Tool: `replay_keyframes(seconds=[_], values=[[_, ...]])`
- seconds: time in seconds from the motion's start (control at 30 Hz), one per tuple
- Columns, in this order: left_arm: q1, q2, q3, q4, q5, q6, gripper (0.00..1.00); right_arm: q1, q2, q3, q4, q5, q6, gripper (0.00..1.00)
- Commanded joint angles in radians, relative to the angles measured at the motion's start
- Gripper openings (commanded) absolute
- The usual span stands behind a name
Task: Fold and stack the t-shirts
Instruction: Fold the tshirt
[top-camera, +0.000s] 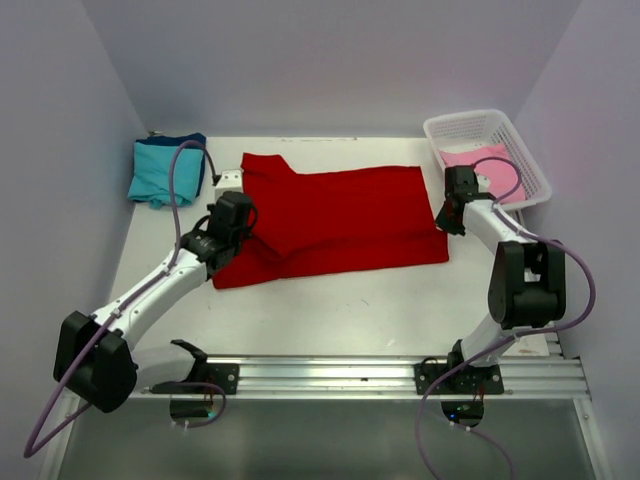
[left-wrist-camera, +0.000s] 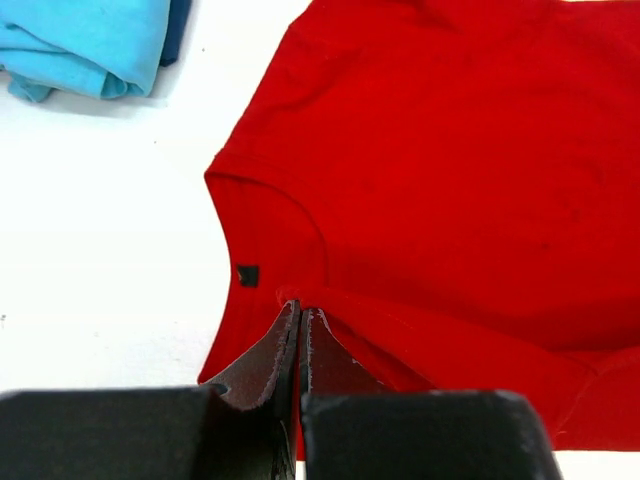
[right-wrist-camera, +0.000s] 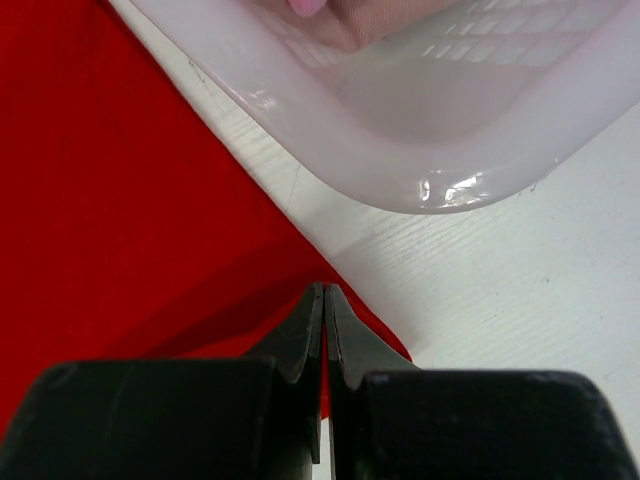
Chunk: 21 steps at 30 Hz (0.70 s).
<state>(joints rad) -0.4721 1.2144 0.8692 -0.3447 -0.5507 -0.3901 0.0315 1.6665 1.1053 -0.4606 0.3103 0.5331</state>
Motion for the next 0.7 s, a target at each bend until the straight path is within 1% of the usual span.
replay_keyframes(seconds=[0.0,0.27,0.47,0.67], values=[[0.013,-0.001,0.039,0.009,-0.041,0.033,0.0,-0.005,-0.007,0.051,0.039,0.033,-0.012,0.0],[0.041,0.088,0.053,0.023,-0.041,0.023,0.0,-0.005,0.073,0.106,0.046,0.026,-0.018,0.0],[0.047,0.045,0.047,-0.007,-0.069,0.02,0.0,-0.005,0.099,0.119,0.06,0.019,-0.018,0.0],[0.05,-0.029,0.036,-0.065,-0.084,0.002,0.0,-0.005,0.081,0.094,0.097,0.004,-0.019,0.0]])
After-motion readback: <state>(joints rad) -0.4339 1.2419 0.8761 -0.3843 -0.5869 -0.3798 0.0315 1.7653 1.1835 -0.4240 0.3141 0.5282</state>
